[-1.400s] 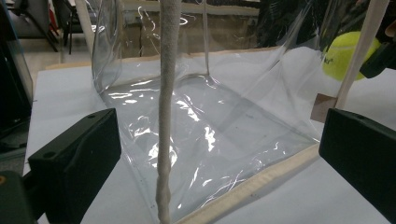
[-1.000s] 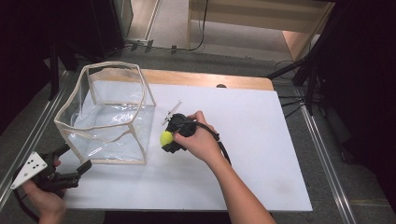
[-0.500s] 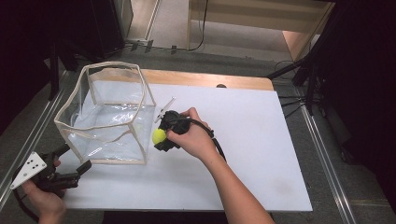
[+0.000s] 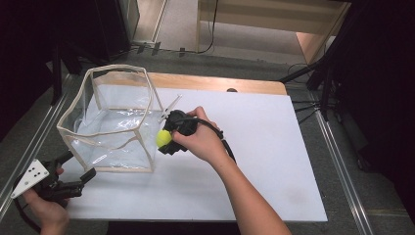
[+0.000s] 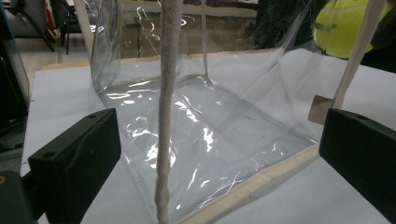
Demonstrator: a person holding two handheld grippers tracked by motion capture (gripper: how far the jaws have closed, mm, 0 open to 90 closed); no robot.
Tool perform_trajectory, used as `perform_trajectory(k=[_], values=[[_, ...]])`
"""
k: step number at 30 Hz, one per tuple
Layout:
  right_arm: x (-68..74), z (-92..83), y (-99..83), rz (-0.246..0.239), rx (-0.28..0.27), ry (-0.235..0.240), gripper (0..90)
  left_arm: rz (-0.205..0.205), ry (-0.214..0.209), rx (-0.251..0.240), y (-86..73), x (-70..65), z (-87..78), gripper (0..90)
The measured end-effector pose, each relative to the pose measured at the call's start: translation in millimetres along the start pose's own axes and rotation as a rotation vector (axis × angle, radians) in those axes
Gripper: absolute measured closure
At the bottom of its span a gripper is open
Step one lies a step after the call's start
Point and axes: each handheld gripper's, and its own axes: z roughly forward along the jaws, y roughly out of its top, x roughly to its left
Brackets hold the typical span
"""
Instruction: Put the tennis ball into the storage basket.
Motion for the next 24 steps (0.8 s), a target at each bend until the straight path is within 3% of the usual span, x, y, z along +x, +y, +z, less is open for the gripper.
perform_trajectory(k=[24], values=[[-0.3,-37.7,23.4,-0.034,-0.025,0.006,23.0,0.001,-0.001,-0.001,0.0,0.1,0.5,0.0]])
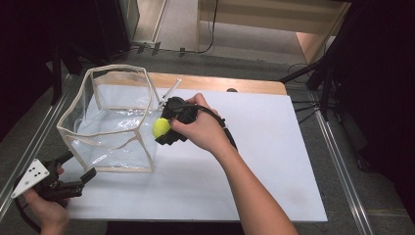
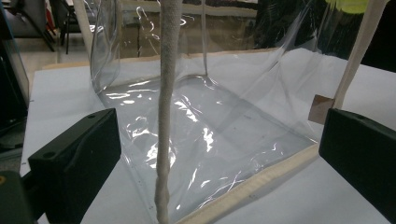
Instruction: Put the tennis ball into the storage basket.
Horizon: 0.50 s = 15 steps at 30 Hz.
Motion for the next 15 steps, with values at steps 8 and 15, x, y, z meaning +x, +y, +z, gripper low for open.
perform_trajectory(k=[8,15], values=[[0.5,-7.4,6.2,-0.016,0.006,-0.004,23.0,0.001,-0.002,0.001,0.0,-0.1,0.0,0.0],[1.5,-13.6,11.3,-0.015,0.001,0.005,23.1,0.000,-0.003,0.000,0.0,-0.1,0.2,0.0]])
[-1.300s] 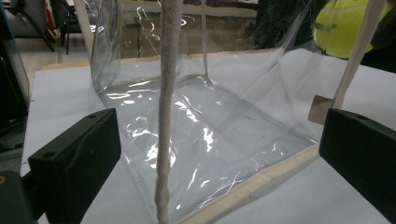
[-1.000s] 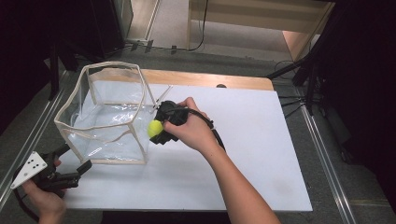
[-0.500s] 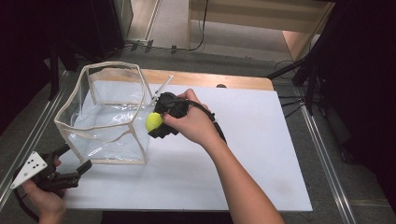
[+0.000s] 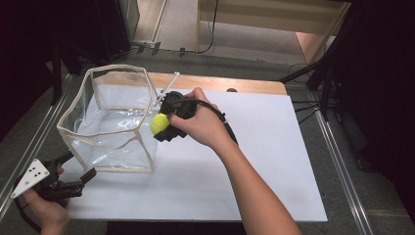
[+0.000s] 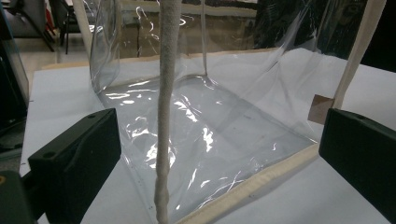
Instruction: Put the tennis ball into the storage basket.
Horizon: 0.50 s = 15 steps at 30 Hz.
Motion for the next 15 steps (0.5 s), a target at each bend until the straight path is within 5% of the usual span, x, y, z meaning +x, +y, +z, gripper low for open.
perform_trajectory(k=[15], values=[[0.1,-16.7,12.6,-0.016,-0.008,-0.001,23.1,0.000,-0.002,-0.001,-0.1,0.2,-0.1,0.0]])
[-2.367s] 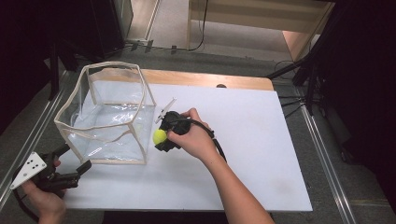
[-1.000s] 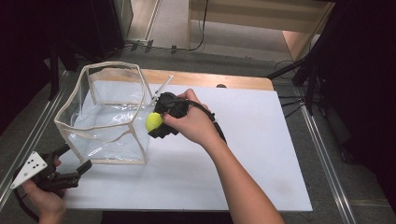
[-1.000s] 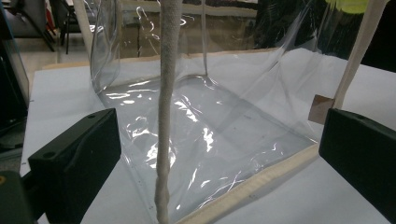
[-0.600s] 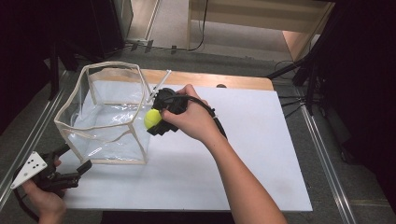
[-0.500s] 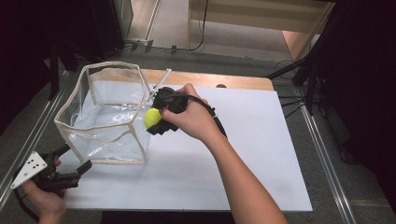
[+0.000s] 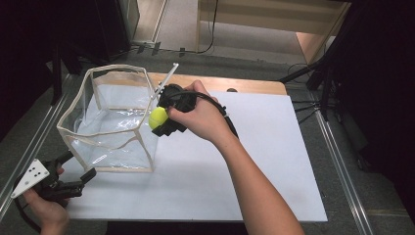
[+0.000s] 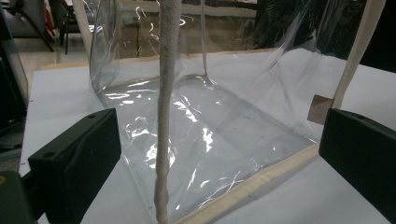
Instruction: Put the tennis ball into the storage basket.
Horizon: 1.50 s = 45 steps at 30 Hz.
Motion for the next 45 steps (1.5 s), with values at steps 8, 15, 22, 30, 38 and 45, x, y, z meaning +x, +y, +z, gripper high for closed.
perform_trajectory(k=[8,15,22,30,38,45], values=[[0.6,-6.0,6.7,-0.013,0.005,-0.001,23.0,0.000,-0.001,-0.001,0.0,0.0,0.0,0.0],[-0.1,-9.5,10.8,-0.012,0.000,0.000,23.1,0.000,-0.001,0.000,0.0,0.0,0.0,0.0],[-0.7,-13.2,16.6,-0.023,-0.005,-0.008,23.1,0.000,-0.001,0.000,0.0,0.0,0.1,0.0],[-3.1,-16.2,21.9,-0.020,-0.014,-0.008,23.1,0.001,-0.001,-0.001,0.0,-0.2,0.1,0.0],[-5.2,-17.3,29.4,-0.025,-0.020,-0.009,23.1,-0.002,-0.001,-0.003,0.0,-0.1,0.1,0.0],[-6.6,-17.9,36.5,-0.023,-0.034,-0.011,23.1,0.001,0.000,-0.001,0.0,-0.5,0.3,0.0]])
